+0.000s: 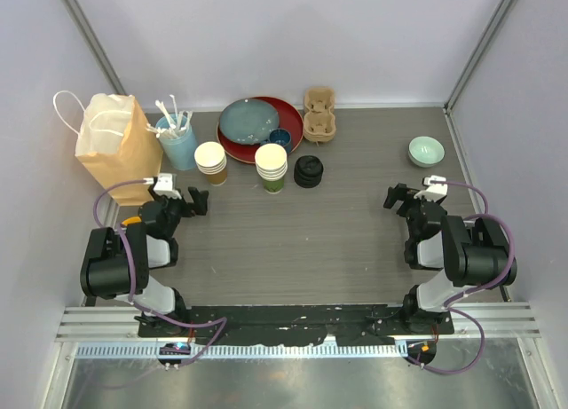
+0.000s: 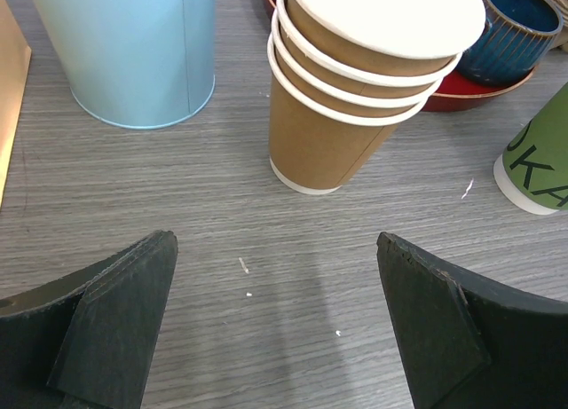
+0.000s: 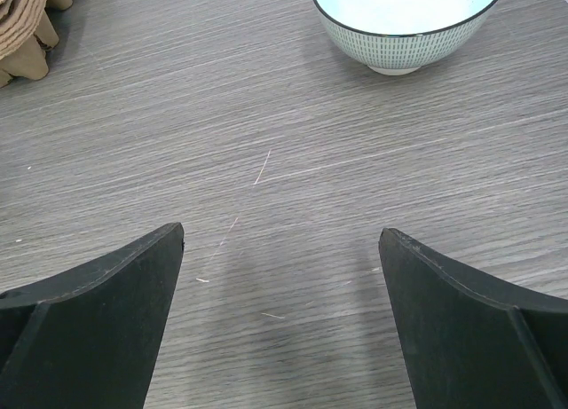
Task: Pack the takeout coffee
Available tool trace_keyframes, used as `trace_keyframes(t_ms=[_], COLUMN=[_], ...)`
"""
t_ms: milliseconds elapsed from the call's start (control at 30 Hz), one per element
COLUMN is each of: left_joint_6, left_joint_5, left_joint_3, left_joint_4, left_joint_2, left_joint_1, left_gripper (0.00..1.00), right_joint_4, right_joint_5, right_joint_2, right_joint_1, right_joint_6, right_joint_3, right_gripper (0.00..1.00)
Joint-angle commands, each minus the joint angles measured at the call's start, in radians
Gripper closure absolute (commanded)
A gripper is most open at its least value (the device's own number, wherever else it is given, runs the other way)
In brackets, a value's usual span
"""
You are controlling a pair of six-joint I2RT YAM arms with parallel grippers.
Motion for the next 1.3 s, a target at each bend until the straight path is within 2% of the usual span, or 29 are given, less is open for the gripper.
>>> trace_keyframes(t_ms=[0, 133, 233, 333, 367, 400, 533, 600, 733, 800, 933, 967, 1067, 1167, 1200, 1267], left_joint_6=[0.011, 0.026, 0.025, 0.028, 0.026, 0.028, 0.019, 0.014, 0.034, 0.086, 0.202, 0.219, 0.267, 0.31, 0.354, 0.408], left_joint_5=[-0.005, 0.02, 0.023, 0.024, 0.02, 0.015, 0.0, 0.001, 0.044, 0.075, 0.15, 0.173, 0.251, 0.306, 0.354, 0.409], left_joint_3=[0.033, 0.047, 0.045, 0.039, 0.036, 0.03, 0.016, 0.019, 0.149, 0.167, 0.222, 0.302, 0.479, 0.588, 0.67, 0.751], left_joint_4=[0.024, -0.009, -0.009, 0.003, -0.009, -0.017, 0.014, 0.006, -0.39, -0.455, -0.655, -0.824, -1.154, -1.348, -1.5, -1.659], left_joint_2=[-0.004, -0.007, -0.009, -0.023, -0.032, -0.046, -0.053, -0.072, -0.252, -0.299, -0.406, -0.414, -0.399, -0.408, -0.405, -0.394], left_joint_1=[-0.004, -0.01, -0.01, -0.009, -0.009, -0.009, -0.01, -0.007, -0.007, -0.007, -0.007, -0.007, -0.009, -0.007, -0.007, -0.007], left_gripper=[0.0, 0.0, 0.0, 0.0, 0.0, 0.0, 0.0, 0.0, 0.01, 0.03, 0.03, 0.04, 0.09, 0.1, 0.1, 0.1], right_joint_4=[0.045, 0.064, -0.008, -0.194, -0.316, -0.369, -0.518, -0.663, -0.909, -1.045, -1.272, -1.339, -1.435, -1.522, -1.548, -1.642], right_joint_5=[0.006, 0.004, 0.037, 0.093, 0.103, 0.107, -0.148, -0.155, -0.075, -0.034, -0.017, -0.017, 0.049, 0.09, 0.098, 0.101], right_joint_2=[-0.023, -0.032, -0.127, -0.292, -0.341, -0.38, -0.472, -0.477, -0.443, -0.382, -0.224, -0.193, -0.057, 0.065, 0.094, 0.189], right_joint_1=[0.005, 0.005, 0.007, 0.007, 0.007, 0.007, 0.037, 0.104, 0.293, 0.347, 0.469, 0.487, 0.56, 0.632, 0.646, 0.669], right_joint_6=[-0.022, -0.024, -0.019, 0.002, 0.019, 0.08, 0.113, 0.101, 0.043, 0.038, 0.055, 0.062, 0.062, 0.033, 0.013, -0.005], right_joint_3=[0.02, 0.006, 0.009, 0.044, 0.061, 0.078, 0.213, 0.289, 0.553, 0.656, 0.976, 1.027, 1.196, 1.346, 1.385, 1.51], right_gripper=[0.03, 0.04, 0.06, 0.06, 0.06, 0.06, 0.13, 0.14, 0.14, 0.16, 0.25, 0.26, 0.31, 0.38, 0.43, 0.44])
